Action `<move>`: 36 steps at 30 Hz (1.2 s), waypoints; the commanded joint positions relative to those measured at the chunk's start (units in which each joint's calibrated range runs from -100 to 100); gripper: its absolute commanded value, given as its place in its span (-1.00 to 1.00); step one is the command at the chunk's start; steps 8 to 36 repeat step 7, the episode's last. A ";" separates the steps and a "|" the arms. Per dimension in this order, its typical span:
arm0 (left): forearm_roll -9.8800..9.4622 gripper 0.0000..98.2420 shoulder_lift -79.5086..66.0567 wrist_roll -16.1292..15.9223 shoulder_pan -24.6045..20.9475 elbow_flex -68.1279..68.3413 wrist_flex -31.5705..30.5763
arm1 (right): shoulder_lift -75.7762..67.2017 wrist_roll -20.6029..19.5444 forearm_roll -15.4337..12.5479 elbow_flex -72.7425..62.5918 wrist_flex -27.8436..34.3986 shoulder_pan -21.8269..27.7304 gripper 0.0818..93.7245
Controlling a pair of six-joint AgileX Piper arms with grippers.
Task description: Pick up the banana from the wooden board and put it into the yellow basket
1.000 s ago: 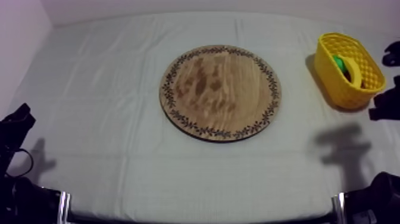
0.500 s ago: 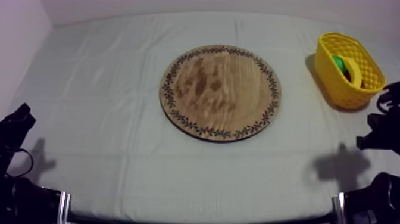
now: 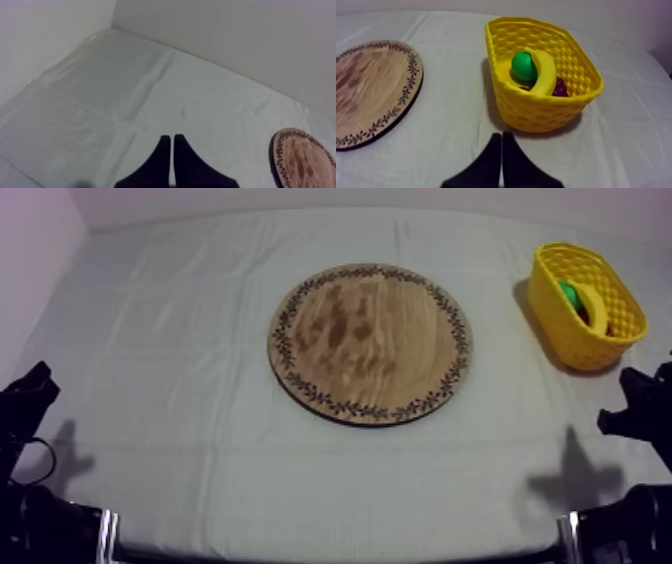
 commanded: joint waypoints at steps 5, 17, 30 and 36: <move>-0.01 -1.00 0.02 0.01 -0.02 -0.02 -0.01 | -0.10 1.31 0.24 0.30 -0.42 -1.02 -0.99; -0.01 -1.00 0.02 0.01 -0.02 -0.02 -0.01 | -0.11 1.54 0.25 0.32 -0.44 -1.03 -0.99; -0.01 -1.00 0.02 0.01 -0.02 -0.02 -0.01 | -0.11 1.54 0.25 0.32 -0.44 -1.03 -0.99; -0.01 -1.00 0.02 0.01 -0.02 -0.02 -0.01 | -0.11 1.54 0.25 0.32 -0.44 -1.03 -0.99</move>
